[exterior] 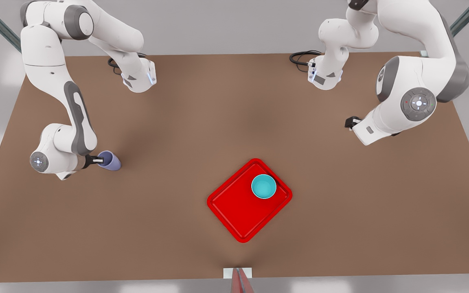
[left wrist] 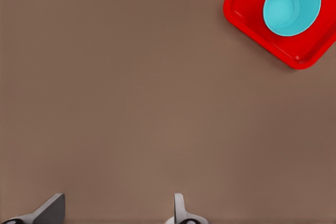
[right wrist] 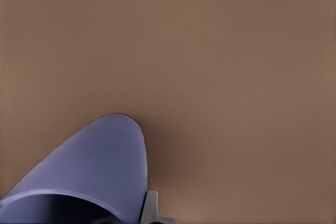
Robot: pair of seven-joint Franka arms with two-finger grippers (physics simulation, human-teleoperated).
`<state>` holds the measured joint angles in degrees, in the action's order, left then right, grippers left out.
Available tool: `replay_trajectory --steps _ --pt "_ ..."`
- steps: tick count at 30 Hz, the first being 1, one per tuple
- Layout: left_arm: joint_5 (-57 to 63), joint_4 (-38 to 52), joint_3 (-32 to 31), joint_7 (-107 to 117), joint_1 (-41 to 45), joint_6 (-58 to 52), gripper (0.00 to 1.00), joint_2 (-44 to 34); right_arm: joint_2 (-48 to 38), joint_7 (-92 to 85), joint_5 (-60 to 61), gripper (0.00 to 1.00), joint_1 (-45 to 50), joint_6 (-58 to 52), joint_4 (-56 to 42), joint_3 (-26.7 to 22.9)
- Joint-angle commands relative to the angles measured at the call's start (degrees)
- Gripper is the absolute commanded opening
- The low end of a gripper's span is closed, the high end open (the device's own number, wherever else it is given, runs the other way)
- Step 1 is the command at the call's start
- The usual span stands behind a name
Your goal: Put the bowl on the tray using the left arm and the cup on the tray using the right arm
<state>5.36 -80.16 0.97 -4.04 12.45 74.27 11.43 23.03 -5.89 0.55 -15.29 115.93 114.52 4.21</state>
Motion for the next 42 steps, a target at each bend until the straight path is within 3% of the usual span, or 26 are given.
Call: replay_trajectory --steps 1,9,19,23,26,31,37,42 --pt "0.0 0.0 0.0 0.0 -0.1 -0.1 1.0 0.0 0.0 0.1 -0.2 0.21 0.0 0.0 0.0 0.0" --pt "0.0 0.0 0.1 0.0 -0.1 -0.1 1.0 -0.1 0.3 1.0 0.1 0.21 1.1 -4.7 -7.6 0.7" --pt "0.1 0.0 0.2 0.0 -0.1 0.0 1.0 0.3 0.8 27.2 9.3 0.21 19.5 -14.1 -22.7 0.8" --pt "0.0 0.0 0.4 0.0 -0.1 0.0 1.0 0.3 10.1 35.2 10.1 0.21 26.7 -18.5 -37.2 1.1" --pt "0.1 0.0 0.4 -0.1 -0.1 0.4 1.0 0.4 17.1 45.4 9.9 0.21 28.2 -19.2 -47.1 6.6" --pt "0.1 0.0 0.4 -0.1 -0.3 0.4 1.0 0.9 26.2 61.0 10.1 0.21 35.5 -13.9 -58.1 6.7" --pt "0.1 0.0 0.4 -0.1 -0.4 0.5 1.0 1.0 31.7 70.2 10.1 0.21 40.3 2.4 -58.5 7.4" --pt "0.1 0.0 0.5 -0.1 -0.5 0.6 1.0 1.3 34.1 69.7 6.9 0.21 43.6 3.0 -58.2 7.1"
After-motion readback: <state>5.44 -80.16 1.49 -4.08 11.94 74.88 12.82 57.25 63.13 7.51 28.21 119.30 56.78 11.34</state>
